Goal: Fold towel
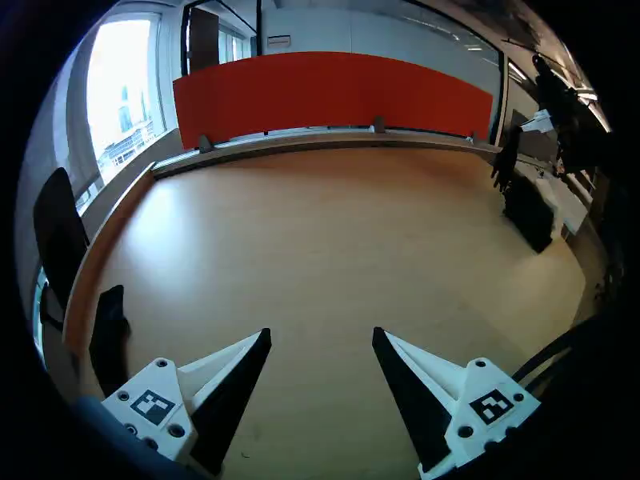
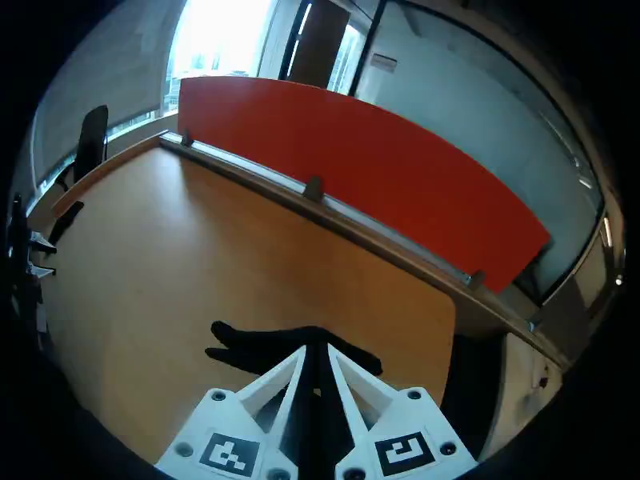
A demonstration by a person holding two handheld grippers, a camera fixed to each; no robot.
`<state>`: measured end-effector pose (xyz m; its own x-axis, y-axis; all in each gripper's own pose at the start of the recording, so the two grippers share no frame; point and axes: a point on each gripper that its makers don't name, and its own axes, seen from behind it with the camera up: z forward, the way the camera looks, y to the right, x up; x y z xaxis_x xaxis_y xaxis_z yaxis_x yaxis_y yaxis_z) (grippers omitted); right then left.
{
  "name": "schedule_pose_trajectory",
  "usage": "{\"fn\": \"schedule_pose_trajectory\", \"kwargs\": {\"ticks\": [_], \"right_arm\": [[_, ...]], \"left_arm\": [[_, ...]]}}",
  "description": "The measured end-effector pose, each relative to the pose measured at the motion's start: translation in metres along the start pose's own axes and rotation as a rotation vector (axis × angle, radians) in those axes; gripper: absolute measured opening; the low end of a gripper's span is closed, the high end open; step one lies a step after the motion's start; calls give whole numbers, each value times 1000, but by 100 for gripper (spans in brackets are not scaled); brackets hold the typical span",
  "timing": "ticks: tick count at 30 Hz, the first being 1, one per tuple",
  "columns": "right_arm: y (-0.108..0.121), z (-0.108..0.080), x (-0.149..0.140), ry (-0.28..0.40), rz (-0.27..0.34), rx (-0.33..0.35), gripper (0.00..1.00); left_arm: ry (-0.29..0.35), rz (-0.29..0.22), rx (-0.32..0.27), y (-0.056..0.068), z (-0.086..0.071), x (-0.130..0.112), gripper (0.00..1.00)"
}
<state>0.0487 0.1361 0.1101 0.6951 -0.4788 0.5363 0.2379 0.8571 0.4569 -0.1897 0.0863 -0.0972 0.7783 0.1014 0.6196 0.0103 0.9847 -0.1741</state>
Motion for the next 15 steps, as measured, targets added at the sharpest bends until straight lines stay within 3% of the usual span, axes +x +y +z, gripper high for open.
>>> {"fn": "schedule_pose_trajectory", "kwargs": {"ticks": [8,15], "right_arm": [[9,-17,-17,-11,30,-20,4],[16,-36,-49,-36,63,-38,4]], "left_arm": [[1,12,-10,5,2,3,94],[0,22,-23,11,2,3,94]]}}
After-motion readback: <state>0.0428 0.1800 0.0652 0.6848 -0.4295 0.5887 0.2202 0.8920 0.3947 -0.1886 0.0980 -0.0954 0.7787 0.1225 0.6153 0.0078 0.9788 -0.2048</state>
